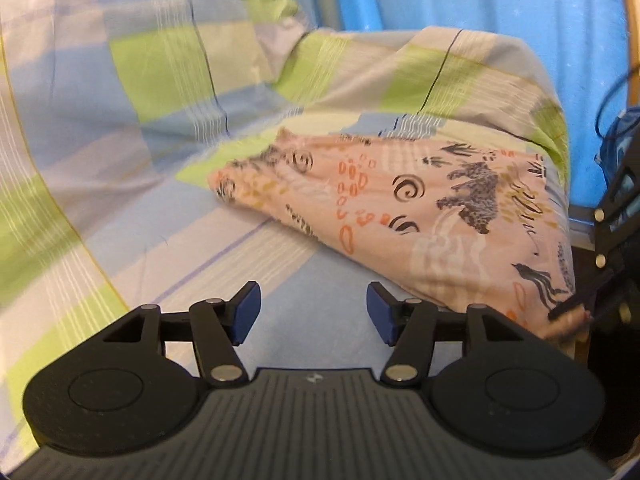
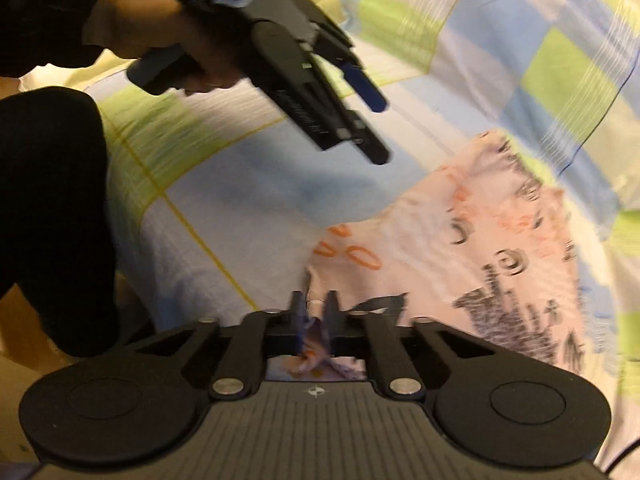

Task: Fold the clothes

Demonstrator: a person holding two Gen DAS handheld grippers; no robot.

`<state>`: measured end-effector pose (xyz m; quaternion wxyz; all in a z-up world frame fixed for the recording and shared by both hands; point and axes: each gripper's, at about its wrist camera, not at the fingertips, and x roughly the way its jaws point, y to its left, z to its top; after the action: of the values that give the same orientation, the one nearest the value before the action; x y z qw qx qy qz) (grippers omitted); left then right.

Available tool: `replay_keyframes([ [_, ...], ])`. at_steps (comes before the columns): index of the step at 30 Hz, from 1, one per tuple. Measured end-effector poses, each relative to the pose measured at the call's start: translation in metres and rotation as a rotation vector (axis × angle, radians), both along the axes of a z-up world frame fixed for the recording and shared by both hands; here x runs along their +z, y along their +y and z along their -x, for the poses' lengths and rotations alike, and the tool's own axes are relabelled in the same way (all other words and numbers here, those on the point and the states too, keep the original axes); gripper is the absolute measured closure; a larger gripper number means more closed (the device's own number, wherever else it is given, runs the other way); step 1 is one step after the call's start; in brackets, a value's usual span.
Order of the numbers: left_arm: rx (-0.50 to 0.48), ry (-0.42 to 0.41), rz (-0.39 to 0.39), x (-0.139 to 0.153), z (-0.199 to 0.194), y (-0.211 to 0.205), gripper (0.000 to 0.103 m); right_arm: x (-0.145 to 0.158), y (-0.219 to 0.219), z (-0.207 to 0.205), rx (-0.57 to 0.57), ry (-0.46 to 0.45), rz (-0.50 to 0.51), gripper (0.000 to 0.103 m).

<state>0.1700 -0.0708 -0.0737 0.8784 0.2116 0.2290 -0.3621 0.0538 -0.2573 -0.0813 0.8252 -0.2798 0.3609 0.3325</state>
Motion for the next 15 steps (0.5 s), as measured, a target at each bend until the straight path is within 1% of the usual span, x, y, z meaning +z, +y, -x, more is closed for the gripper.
replay_keyframes([
  [1, -0.009, -0.016, -0.012, 0.002, 0.008, 0.000, 0.046, 0.005, -0.006, -0.002, -0.037, 0.010, -0.041, 0.102],
  [3, -0.023, -0.022, -0.025, 0.009, 0.024, -0.002, 0.046, 0.016, -0.015, -0.005, -0.116, 0.009, -0.109, 0.102],
  [6, -0.029, 0.014, -0.024, 0.020, 0.051, -0.006, 0.045, 0.037, -0.027, -0.004, -0.211, -0.009, -0.176, 0.102],
  [8, -0.037, 0.012, -0.033, 0.026, 0.068, -0.011, 0.039, 0.051, -0.032, -0.002, -0.250, -0.036, -0.188, 0.102],
  [9, -0.036, 0.006, -0.039, 0.028, 0.075, -0.014, 0.038, 0.056, -0.033, -0.001, -0.264, -0.050, -0.187, 0.102],
  [12, -0.007, 0.044, -0.009, 0.025, 0.083, -0.023, 0.036, 0.064, -0.031, 0.003, -0.277, -0.079, -0.181, 0.102],
  [15, 0.023, 0.088, 0.024, 0.019, 0.087, -0.035, 0.036, 0.064, -0.030, 0.005, -0.278, -0.087, -0.187, 0.102],
])
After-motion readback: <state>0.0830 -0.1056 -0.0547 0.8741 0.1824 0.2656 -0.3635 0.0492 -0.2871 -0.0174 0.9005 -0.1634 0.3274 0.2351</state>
